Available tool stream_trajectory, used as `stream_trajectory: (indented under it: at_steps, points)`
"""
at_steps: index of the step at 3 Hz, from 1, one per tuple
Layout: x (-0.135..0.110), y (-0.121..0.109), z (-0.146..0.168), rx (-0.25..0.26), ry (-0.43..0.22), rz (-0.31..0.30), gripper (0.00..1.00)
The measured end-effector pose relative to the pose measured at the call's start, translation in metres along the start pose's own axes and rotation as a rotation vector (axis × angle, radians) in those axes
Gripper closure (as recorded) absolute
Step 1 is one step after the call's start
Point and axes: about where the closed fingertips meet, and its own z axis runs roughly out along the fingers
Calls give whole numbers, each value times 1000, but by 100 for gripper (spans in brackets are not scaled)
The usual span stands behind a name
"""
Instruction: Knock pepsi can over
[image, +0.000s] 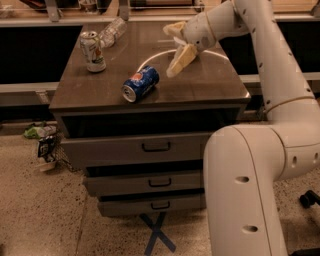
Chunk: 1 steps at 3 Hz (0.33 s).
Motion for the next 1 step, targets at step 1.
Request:
stream_trajectory:
  at_steps: [1]
  points:
    - [3,-3,4,6,0,4,0]
